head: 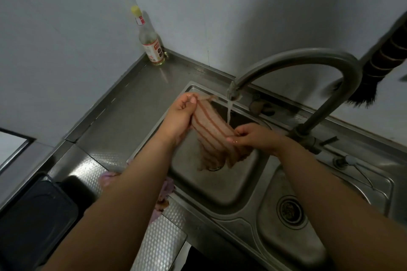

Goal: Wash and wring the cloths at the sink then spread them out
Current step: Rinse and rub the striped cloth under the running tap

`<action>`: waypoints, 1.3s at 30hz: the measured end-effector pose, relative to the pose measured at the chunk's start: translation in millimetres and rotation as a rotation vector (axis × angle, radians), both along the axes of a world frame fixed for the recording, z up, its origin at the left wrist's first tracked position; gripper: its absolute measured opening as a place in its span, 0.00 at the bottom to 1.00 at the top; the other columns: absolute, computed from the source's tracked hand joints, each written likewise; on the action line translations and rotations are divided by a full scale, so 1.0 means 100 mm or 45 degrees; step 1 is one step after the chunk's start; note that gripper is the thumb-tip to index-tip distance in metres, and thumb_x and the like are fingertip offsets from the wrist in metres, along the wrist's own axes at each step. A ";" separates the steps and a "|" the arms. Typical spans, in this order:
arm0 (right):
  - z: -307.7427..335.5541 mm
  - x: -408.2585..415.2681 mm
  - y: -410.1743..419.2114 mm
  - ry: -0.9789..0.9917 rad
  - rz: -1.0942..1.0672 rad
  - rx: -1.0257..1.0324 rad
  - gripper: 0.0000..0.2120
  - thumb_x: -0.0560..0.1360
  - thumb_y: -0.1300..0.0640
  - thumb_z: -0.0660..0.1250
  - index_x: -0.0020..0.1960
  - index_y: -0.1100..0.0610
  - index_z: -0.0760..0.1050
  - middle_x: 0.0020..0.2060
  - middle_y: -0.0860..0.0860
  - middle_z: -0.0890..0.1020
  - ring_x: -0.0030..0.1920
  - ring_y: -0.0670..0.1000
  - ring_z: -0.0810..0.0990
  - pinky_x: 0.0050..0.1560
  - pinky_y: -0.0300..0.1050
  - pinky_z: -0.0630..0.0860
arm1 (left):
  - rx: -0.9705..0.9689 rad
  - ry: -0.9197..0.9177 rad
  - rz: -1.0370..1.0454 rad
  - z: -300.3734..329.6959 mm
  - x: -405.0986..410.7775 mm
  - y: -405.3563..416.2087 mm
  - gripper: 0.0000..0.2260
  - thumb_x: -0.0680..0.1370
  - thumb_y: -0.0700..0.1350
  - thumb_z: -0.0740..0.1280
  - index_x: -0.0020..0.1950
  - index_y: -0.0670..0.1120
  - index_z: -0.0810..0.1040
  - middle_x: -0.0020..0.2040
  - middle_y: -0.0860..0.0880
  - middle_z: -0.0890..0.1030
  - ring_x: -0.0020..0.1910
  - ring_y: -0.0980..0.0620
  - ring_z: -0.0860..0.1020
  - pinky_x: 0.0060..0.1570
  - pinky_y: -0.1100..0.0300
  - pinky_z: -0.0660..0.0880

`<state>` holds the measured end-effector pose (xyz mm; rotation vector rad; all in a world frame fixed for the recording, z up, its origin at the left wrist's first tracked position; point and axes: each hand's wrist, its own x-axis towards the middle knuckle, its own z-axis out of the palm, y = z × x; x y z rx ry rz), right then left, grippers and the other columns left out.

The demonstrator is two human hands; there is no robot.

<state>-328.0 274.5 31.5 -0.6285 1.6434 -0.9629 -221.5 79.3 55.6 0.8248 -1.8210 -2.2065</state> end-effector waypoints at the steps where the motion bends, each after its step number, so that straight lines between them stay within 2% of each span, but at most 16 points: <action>1: -0.06 0.01 0.04 -0.033 0.004 0.006 0.08 0.74 0.53 0.69 0.50 0.56 0.79 0.43 0.52 0.84 0.44 0.50 0.84 0.46 0.42 0.80 | -0.034 0.003 0.055 0.00 0.00 0.00 0.10 0.84 0.41 0.54 0.56 0.42 0.74 0.44 0.46 0.80 0.37 0.56 0.80 0.41 0.62 0.78; 5: -0.32 0.05 0.13 -0.123 -0.110 0.070 0.12 0.74 0.52 0.69 0.54 0.58 0.79 0.50 0.57 0.83 0.52 0.56 0.82 0.58 0.52 0.78 | -0.047 -0.005 0.220 -0.01 0.02 0.00 0.11 0.84 0.42 0.53 0.51 0.44 0.74 0.43 0.48 0.83 0.42 0.54 0.82 0.44 0.61 0.79; 9: -0.45 0.05 0.20 -0.045 -0.233 0.078 0.11 0.77 0.49 0.65 0.48 0.56 0.81 0.44 0.55 0.84 0.49 0.54 0.82 0.62 0.55 0.74 | 0.069 -0.074 0.401 -0.04 0.00 -0.06 0.13 0.84 0.41 0.52 0.44 0.45 0.73 0.41 0.46 0.77 0.40 0.50 0.77 0.45 0.57 0.75; 12: -0.43 0.06 0.18 -0.134 -0.619 0.026 0.14 0.79 0.50 0.62 0.51 0.58 0.80 0.45 0.58 0.83 0.47 0.56 0.82 0.55 0.58 0.77 | 0.259 -0.123 0.507 -0.11 0.00 -0.08 0.14 0.83 0.40 0.53 0.41 0.43 0.72 0.39 0.45 0.76 0.40 0.49 0.75 0.45 0.55 0.74; 14: -0.38 0.07 0.10 -0.292 -0.858 -0.004 0.16 0.80 0.49 0.60 0.57 0.59 0.78 0.50 0.59 0.83 0.48 0.57 0.82 0.44 0.53 0.80 | 0.426 -0.099 0.454 -0.14 0.03 -0.03 0.16 0.84 0.42 0.50 0.50 0.37 0.76 0.46 0.41 0.82 0.48 0.45 0.81 0.52 0.53 0.77; 16: -0.32 0.13 -0.02 -0.502 -1.023 -0.025 0.17 0.81 0.51 0.58 0.60 0.60 0.77 0.52 0.59 0.83 0.50 0.56 0.82 0.41 0.49 0.80 | 0.479 -0.068 0.352 -0.12 0.06 0.10 0.19 0.83 0.44 0.50 0.62 0.32 0.72 0.56 0.39 0.82 0.58 0.42 0.80 0.58 0.49 0.77; 18: -0.22 0.21 -0.18 -0.633 -1.067 -0.049 0.16 0.82 0.52 0.56 0.57 0.60 0.78 0.47 0.58 0.83 0.46 0.54 0.83 0.41 0.48 0.80 | 0.407 0.006 0.143 -0.08 0.10 0.30 0.15 0.84 0.44 0.50 0.57 0.35 0.71 0.56 0.42 0.83 0.55 0.45 0.82 0.51 0.50 0.80; 20: -0.13 0.27 -0.31 -0.769 -1.048 -0.095 0.20 0.83 0.49 0.54 0.47 0.59 0.80 0.35 0.57 0.79 0.35 0.51 0.80 0.35 0.43 0.80 | 0.194 0.048 -0.104 -0.02 0.13 0.48 0.10 0.84 0.39 0.52 0.49 0.39 0.71 0.45 0.48 0.85 0.45 0.54 0.84 0.42 0.62 0.79; 23: -0.07 0.23 -0.38 -1.017 -1.013 -0.204 0.33 0.78 0.33 0.48 0.43 0.58 0.79 0.30 0.55 0.76 0.29 0.50 0.76 0.34 0.38 0.75 | -0.303 0.062 -0.446 0.00 0.15 0.54 0.08 0.81 0.38 0.60 0.48 0.39 0.78 0.47 0.49 0.82 0.47 0.59 0.81 0.49 0.65 0.76; 24: -0.09 0.19 -0.36 -0.987 -0.963 -0.208 0.33 0.77 0.32 0.49 0.47 0.58 0.80 0.31 0.55 0.79 0.30 0.49 0.78 0.35 0.39 0.75 | -0.427 0.067 -0.504 0.00 0.17 0.50 0.08 0.81 0.41 0.63 0.47 0.41 0.81 0.52 0.49 0.82 0.53 0.58 0.80 0.55 0.62 0.75; 26: -0.08 0.17 -0.33 -0.796 -0.810 -0.215 0.23 0.79 0.41 0.56 0.56 0.57 0.79 0.44 0.56 0.82 0.40 0.50 0.81 0.37 0.42 0.76 | -0.575 0.097 -0.455 -0.03 0.20 0.42 0.09 0.79 0.48 0.64 0.45 0.48 0.83 0.58 0.49 0.81 0.61 0.57 0.77 0.63 0.57 0.72; 29: -0.04 0.16 -0.32 -0.727 -0.710 -0.343 0.14 0.79 0.57 0.61 0.62 0.59 0.76 0.52 0.59 0.80 0.45 0.51 0.81 0.38 0.42 0.79 | -0.617 0.158 -0.182 -0.08 0.21 0.40 0.10 0.76 0.56 0.65 0.48 0.53 0.81 0.55 0.46 0.79 0.57 0.49 0.78 0.60 0.47 0.76; 32: 0.08 0.14 -0.31 -0.720 -0.620 -0.444 0.13 0.79 0.60 0.59 0.60 0.60 0.75 0.48 0.57 0.81 0.45 0.52 0.81 0.44 0.45 0.79 | -0.367 -0.012 -0.204 -0.07 0.12 0.31 0.16 0.75 0.60 0.66 0.59 0.53 0.76 0.59 0.46 0.78 0.59 0.49 0.77 0.62 0.51 0.75; 35: 0.21 0.08 -0.34 -0.582 -0.631 -0.411 0.11 0.80 0.59 0.59 0.58 0.61 0.76 0.46 0.57 0.82 0.46 0.53 0.81 0.48 0.47 0.79 | -0.051 -0.123 -0.436 -0.06 0.07 0.28 0.19 0.76 0.59 0.62 0.55 0.46 0.81 0.54 0.45 0.84 0.55 0.48 0.81 0.58 0.53 0.76; 37: 0.28 0.01 -0.36 -0.108 -0.668 -0.251 0.10 0.80 0.57 0.60 0.48 0.59 0.78 0.35 0.53 0.80 0.36 0.49 0.78 0.35 0.38 0.76 | -0.082 -0.075 -0.350 -0.11 0.01 0.29 0.19 0.80 0.54 0.62 0.53 0.39 0.80 0.49 0.42 0.84 0.49 0.46 0.83 0.53 0.52 0.77; 39: 0.28 -0.05 -0.36 0.449 -0.556 -0.055 0.13 0.79 0.54 0.62 0.39 0.58 0.76 0.30 0.53 0.74 0.29 0.47 0.71 0.29 0.38 0.68 | -0.092 -0.043 -0.191 -0.15 -0.04 0.30 0.19 0.80 0.55 0.62 0.53 0.38 0.79 0.48 0.40 0.84 0.47 0.44 0.82 0.54 0.47 0.78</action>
